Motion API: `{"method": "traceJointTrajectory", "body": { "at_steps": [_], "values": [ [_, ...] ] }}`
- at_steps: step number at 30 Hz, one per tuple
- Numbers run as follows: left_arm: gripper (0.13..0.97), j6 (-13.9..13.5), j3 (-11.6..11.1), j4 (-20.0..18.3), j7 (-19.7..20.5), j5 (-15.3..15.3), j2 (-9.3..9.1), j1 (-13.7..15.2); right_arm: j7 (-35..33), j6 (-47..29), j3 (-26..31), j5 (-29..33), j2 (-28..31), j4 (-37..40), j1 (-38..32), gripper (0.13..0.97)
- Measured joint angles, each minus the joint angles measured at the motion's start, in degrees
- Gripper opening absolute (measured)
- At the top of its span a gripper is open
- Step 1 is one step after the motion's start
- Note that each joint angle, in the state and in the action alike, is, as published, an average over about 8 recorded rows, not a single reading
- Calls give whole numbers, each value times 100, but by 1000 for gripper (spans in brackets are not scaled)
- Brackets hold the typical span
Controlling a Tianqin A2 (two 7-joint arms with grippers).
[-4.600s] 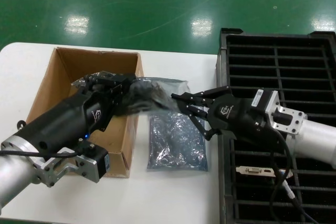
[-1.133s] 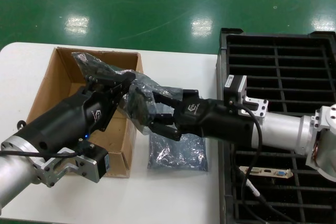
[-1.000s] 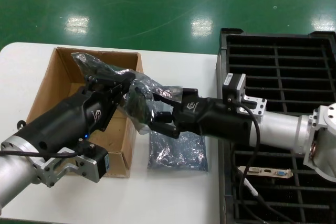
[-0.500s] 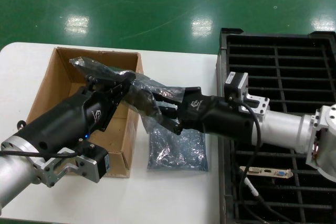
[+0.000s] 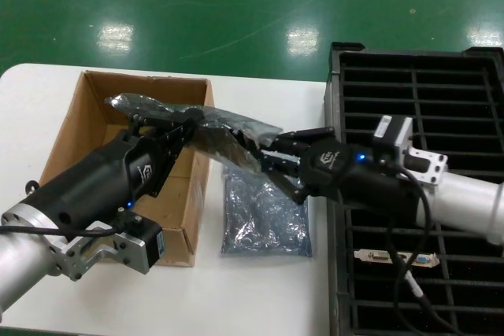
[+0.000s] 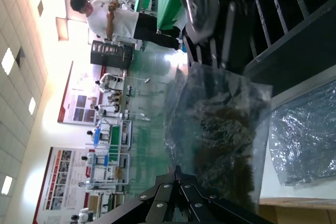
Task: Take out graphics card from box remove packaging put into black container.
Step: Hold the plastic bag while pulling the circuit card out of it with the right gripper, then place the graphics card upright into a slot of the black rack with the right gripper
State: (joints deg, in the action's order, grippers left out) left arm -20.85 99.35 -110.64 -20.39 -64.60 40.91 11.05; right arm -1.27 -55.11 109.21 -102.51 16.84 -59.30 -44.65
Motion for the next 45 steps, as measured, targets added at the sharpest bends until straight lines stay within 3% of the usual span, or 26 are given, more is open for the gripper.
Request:
{"method": "traceJointTrajectory", "body": {
  "at_steps": [12, 20, 29, 36, 45],
  "values": [
    [139, 0, 0, 0, 0, 0, 0, 0, -62, 97, -169, -165, 585, -1070, 568, 191],
    [139, 0, 0, 0, 0, 0, 0, 0, 389, 225, -482, -286, 1434, -2144, 1220, 191],
    [139, 0, 0, 0, 0, 0, 0, 0, 825, 544, -1671, -767, 2470, -3466, 2637, 191],
    [139, 0, 0, 0, 0, 0, 0, 0, 770, 790, -2837, -1089, 2771, -4088, 3829, 191],
    [139, 0, 0, 0, 0, 0, 0, 0, 722, 869, -3113, -1159, 2792, -4193, 4121, 191]
  ]
}}
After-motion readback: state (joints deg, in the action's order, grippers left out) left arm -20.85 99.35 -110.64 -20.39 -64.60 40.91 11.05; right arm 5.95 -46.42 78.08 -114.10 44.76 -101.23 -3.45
